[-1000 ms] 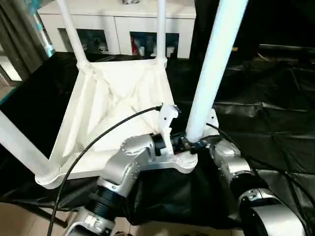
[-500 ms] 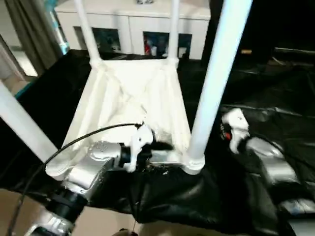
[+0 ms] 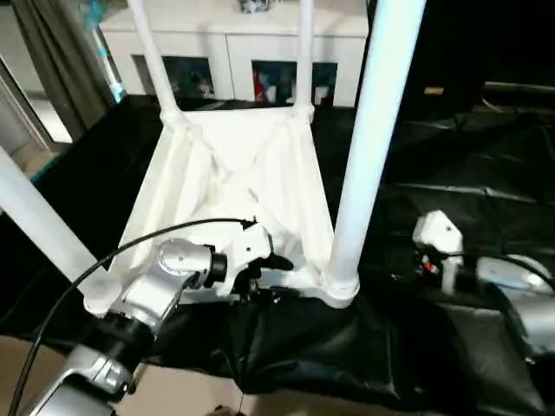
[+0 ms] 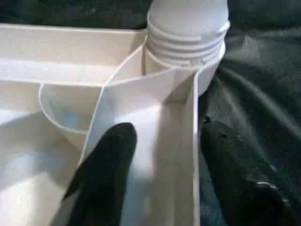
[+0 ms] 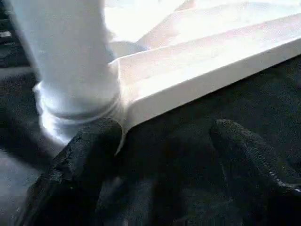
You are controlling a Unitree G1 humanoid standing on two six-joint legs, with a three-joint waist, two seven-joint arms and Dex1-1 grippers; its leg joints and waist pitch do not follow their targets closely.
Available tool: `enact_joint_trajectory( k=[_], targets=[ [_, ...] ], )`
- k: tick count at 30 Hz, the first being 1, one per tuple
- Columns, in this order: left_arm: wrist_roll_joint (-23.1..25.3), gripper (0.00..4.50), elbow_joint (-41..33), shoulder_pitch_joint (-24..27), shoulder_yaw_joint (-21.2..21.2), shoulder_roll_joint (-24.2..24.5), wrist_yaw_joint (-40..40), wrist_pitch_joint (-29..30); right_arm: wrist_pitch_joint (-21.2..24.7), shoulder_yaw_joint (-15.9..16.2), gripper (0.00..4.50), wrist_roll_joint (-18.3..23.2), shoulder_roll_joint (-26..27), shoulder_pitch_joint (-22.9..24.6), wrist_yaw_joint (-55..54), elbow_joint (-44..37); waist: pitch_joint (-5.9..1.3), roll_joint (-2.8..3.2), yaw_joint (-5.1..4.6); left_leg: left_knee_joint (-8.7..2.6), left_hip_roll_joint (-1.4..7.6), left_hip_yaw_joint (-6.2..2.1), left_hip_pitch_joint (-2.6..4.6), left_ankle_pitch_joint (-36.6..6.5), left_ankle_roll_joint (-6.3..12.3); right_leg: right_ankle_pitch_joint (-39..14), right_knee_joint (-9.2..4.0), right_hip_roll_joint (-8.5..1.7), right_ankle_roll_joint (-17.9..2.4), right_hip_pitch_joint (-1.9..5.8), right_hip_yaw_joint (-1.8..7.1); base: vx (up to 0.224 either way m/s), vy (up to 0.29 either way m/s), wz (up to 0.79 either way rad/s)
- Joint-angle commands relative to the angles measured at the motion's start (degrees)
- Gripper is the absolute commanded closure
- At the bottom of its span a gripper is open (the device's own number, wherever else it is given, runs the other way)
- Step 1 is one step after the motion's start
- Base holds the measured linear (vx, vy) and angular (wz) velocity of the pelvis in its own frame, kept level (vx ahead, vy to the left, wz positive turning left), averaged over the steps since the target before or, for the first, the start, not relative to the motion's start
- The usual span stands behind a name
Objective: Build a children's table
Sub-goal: Rotate table base, then rotate leg to tighten
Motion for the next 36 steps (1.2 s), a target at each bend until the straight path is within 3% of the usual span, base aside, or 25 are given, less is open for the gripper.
enact_joint_trajectory(
  k=[1, 15, 21, 22, 25, 26, 31, 36],
  targets=[
    [1.5, 2.24, 1.6, -1.2, -0.6, 0.5, -0.6, -1.4, 1.9, 0.3, 0.86, 1.3, -0.8, 1.0, 0.9, -3.8, -4.10, -0.77, 0.26, -4.09, 2.74, -1.69, 1.22, -16.7, 2.73, -14.1, -4.68, -2.81, -14.0, 2.44, 1.65, 0.000, 0.000, 0.00],
    [2.6, 3.54, 5.8, -1.6, -0.7, 1.1, -4.4, -1.6, 4.4, 1.0, 0.86, 1.3, -1.3, 1.9, 1.4, -7.3, -4.09, -0.53, 0.11, -4.17, 2.77, -1.74, 1.34, -17.4, 2.54, -16.3, -4.94, -2.96, -13.4, 2.20, 1.65, 0.000, 0.000, 0.00],
    [3.3, 3.98, 6.7, -1.5, -0.9, 1.8, -5.7, -1.2, 4.9, 1.8, 0.86, 1.4, -0.9, 1.4, 2.3, -7.0, -3.87, -0.65, -0.02, -4.32, 2.72, -1.81, 1.42, -19.1, 2.01, -21.1, -5.38, -3.03, -12.1, 2.04, 1.65, 0.000, 0.000, 0.00],
    [3.3, 4.08, 6.7, -1.5, -0.8, 1.9, -5.8, -1.2, 5.5, 1.8, 0.60, 1.7, -0.9, 1.2, 2.5, -6.8, -3.95, -0.63, -0.05, -4.34, 2.74, -1.88, 1.34, -19.0, 1.94, -21.2, -5.33, -3.10, -12.0, 2.15, 1.68, 0.000, 0.000, 0.00],
    [3.4, 4.22, 6.9, -1.4, -0.5, 2.0, -5.9, -1.2, 10.2, 1.4, 0.48, 4.9, -0.5, 0.8, 3.9, -7.7, -3.95, -0.88, -0.11, -4.33, 2.76, -1.81, 1.27, -18.3, 2.41, -20.7, -5.31, -3.01, -12.1, 2.12, 1.67, 0.000, 0.000, 0.00],
    [3.2, 4.39, 7.0, -1.3, -0.1, 1.8, -5.7, -1.2, 10.4, 1.8, 0.19, 5.1, -0.5, 1.0, 4.3, -8.3, -3.99, -0.88, -0.09, -4.29, 2.80, -1.80, 1.29, -18.2, 2.45, -20.6, -5.29, -3.10, -12.2, 2.10, 1.69, 0.000, 0.000, 0.00],
    [1.4, 4.50, 7.0, -1.0, 1.9, 0.8, -5.3, -1.7, 6.8, 4.4, 0.03, 2.3, -0.2, 1.6, 3.8, -9.3, -3.81, -0.93, -0.21, -4.36, 2.81, -1.83, 1.48, -19.2, 1.75, -23.1, -5.55, -3.20, -11.4, 1.74, 1.77, 0.000, 0.000, 0.00],
    [0.0, 4.50, 5.4, 0.4, 2.8, -0.2, -5.0, -1.2, 3.7, 6.1, 0.03, -0.1, 4.2, -0.1, -0.2, -7.9, -3.66, -0.97, -0.59, -4.64, 2.66, -2.08, 1.30, -20.5, 0.97, -25.9, -5.66, -3.22, -10.3, 1.68, 1.68, 0.000, 0.000, 0.00]
  ],
)
